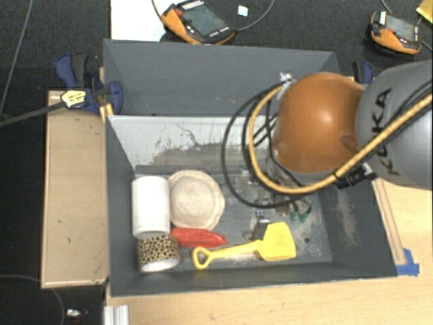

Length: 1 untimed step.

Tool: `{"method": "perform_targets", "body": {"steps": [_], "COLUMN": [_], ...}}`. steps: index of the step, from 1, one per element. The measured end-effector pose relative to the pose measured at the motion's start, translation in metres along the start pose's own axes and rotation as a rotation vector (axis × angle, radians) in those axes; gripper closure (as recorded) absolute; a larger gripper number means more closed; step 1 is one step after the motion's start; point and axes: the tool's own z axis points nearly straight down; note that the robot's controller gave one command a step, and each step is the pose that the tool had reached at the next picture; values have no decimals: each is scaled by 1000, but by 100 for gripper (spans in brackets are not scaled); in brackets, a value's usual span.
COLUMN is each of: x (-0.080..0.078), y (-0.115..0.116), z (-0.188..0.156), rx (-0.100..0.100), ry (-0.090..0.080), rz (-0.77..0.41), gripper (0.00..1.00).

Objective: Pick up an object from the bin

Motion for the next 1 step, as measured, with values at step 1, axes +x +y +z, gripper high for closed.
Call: {"method": "perform_targets", "body": {"steps": [1], "x": [-2], "y": [-1], "z": [-3], "rx": [-1], "ry": [-7], "rz": [6], "gripper": [0]}}
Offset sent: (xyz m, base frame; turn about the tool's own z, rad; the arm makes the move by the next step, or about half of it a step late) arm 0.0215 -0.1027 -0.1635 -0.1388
